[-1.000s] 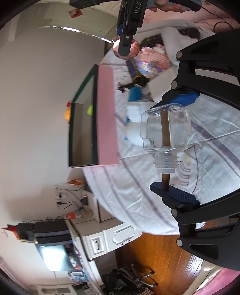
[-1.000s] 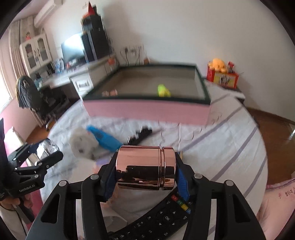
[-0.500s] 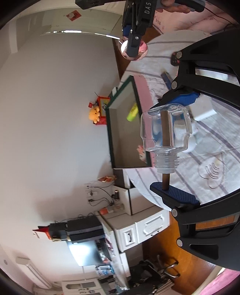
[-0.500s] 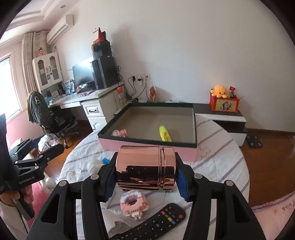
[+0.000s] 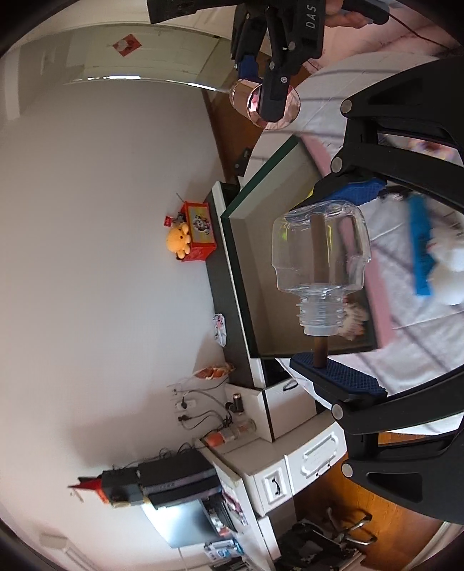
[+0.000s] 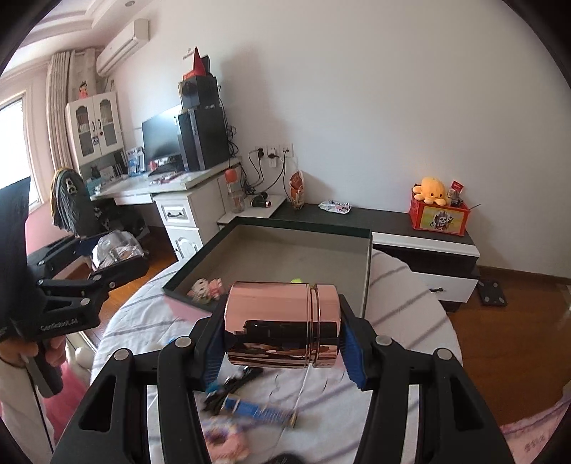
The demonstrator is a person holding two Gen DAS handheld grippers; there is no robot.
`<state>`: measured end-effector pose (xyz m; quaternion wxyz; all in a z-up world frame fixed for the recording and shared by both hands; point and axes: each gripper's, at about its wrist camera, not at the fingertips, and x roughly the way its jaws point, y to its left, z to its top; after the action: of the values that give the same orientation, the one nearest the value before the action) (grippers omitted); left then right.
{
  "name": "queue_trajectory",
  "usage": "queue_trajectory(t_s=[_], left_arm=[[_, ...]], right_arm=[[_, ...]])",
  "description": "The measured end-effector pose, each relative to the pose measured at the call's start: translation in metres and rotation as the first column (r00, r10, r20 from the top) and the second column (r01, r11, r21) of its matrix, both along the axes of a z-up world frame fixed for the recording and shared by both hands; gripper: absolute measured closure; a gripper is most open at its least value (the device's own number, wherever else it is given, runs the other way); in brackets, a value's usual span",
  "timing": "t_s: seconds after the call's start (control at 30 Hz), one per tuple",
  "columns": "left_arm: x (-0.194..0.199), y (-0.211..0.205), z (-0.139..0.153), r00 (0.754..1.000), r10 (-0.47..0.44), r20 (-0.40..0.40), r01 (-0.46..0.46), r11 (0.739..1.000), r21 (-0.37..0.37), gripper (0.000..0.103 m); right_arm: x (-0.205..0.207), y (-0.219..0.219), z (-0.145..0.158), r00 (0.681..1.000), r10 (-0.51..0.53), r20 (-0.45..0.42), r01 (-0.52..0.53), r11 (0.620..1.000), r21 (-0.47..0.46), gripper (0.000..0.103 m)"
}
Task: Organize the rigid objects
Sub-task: 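Carry bottle and copper cylinder into the pink box and release both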
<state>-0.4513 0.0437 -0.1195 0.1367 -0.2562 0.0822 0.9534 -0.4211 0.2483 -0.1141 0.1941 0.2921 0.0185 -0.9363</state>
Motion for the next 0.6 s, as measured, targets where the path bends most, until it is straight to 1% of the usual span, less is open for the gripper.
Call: queue_trajectory(t_s=[0.1, 0.2, 0.4, 0.53, 0.6], left_arm=[[-0.043, 0.008, -0.005, 0.999, -0.007, 0.053, 0.008, 1.000, -0.022, 0.028], [-0.089, 0.018, -0.017, 0.993, 0.003, 0.115, 0.005, 0.998, -0.065, 0.028], [-0.155, 0.030, -0.046, 0.978, 0.023, 0.206, 0.001, 0.993, -0.115, 0.028], [-0.179, 0.032, -0.068, 0.964, 0.043, 0.262, -0.009, 0.992, -0.128, 0.028], [-0.190, 0.033, -0.079, 0.956, 0.063, 0.286, -0.018, 0.987, -0.157, 0.028]], right_arm=[[-0.035, -0.007, -0.001, 1.000, 0.006, 0.020, -0.006, 0.999, 0.031, 0.047], [-0.078, -0.019, -0.008, 0.998, 0.014, 0.063, -0.017, 0.998, 0.062, 0.047], [-0.146, -0.036, -0.034, 0.988, 0.030, 0.155, -0.047, 0.993, 0.107, 0.047], [-0.187, -0.046, -0.060, 0.974, 0.017, 0.227, -0.053, 0.987, 0.153, 0.047], [-0.203, -0.047, -0.073, 0.963, 0.015, 0.271, -0.058, 0.986, 0.153, 0.047]])
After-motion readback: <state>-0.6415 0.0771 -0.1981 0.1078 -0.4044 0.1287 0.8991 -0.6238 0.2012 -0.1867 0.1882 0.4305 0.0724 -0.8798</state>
